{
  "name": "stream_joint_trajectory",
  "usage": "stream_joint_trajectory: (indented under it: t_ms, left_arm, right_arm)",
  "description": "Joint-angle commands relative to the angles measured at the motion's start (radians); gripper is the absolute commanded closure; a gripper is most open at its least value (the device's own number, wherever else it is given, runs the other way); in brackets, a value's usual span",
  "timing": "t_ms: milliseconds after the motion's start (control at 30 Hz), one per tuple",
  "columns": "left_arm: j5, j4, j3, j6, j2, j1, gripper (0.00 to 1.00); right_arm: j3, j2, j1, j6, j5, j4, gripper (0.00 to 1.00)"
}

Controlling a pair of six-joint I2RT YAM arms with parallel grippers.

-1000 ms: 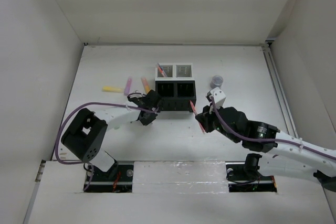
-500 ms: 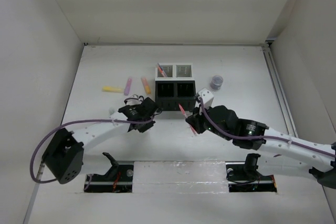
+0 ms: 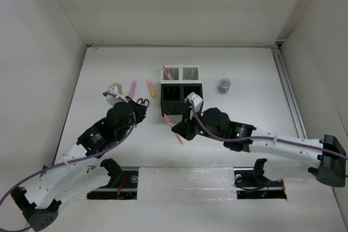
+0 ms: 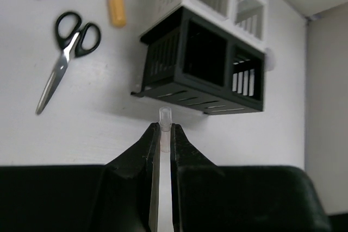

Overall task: Sort the stationery into containers
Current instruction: Cap the pen

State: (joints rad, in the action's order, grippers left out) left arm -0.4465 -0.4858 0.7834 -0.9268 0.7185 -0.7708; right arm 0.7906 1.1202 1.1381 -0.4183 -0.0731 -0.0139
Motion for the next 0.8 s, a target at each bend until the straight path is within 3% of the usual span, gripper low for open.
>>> stream_joint_trajectory:
  t_ms: [0, 133, 400, 767]
  left_arm:
    - [-0.008, 0.166, 0.02, 0.157, -0.098, -0.001, 1.0]
    - [-0.052, 0.152, 0.033, 0.157, -0.151, -0.001, 1.0]
    - [0.074, 0.188, 0.042, 0.235, -0.218, -0.001, 1.0]
    - [0.16, 0.223, 0.019, 0.269, -0.248, -0.001, 1.0]
  right_arm:
    - [0.03, 0.042, -0.008, -0.085, 0.059, -0.168, 1.0]
    - [0.03, 0.079, -0.008, -0.12, 0.111, -0.236, 1.0]
    - [0.03, 0.184, -0.008, -0.148, 0.307, -0.455, 1.0]
    - [0.05, 0.187, -0.008, -0.146, 0.234, -0.474, 1.0]
